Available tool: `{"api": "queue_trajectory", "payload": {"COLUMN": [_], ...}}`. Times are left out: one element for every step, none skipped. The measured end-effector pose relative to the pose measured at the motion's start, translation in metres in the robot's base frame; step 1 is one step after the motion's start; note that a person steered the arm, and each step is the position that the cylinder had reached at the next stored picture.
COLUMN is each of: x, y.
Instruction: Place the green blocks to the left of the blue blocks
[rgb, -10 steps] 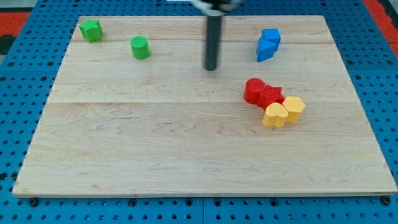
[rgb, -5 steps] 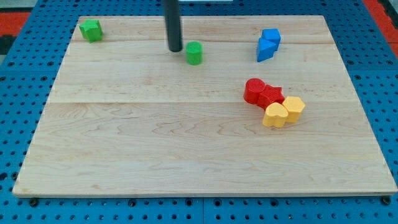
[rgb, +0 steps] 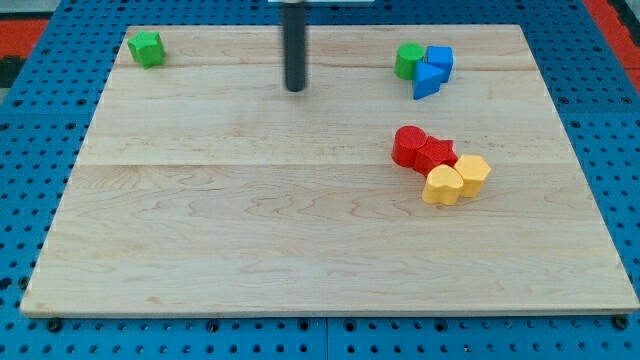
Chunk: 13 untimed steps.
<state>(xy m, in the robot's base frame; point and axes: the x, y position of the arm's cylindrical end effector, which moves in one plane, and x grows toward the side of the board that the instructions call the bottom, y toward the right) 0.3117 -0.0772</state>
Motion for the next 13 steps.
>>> {"api": "queue_trajectory", "payload": {"x": [0.0,0.0,-0.059,-0.086,-0.081,-0.061,-0.052,-0.052,-0.052,-0.028,-0.024,-0.024,-0.016], "y": [-0.12,-0.224,-0.226,-0.206,-0.111,-0.008,0.016,-0.053,-0.101,-0.112,-0.045,0.035,-0.052]}}
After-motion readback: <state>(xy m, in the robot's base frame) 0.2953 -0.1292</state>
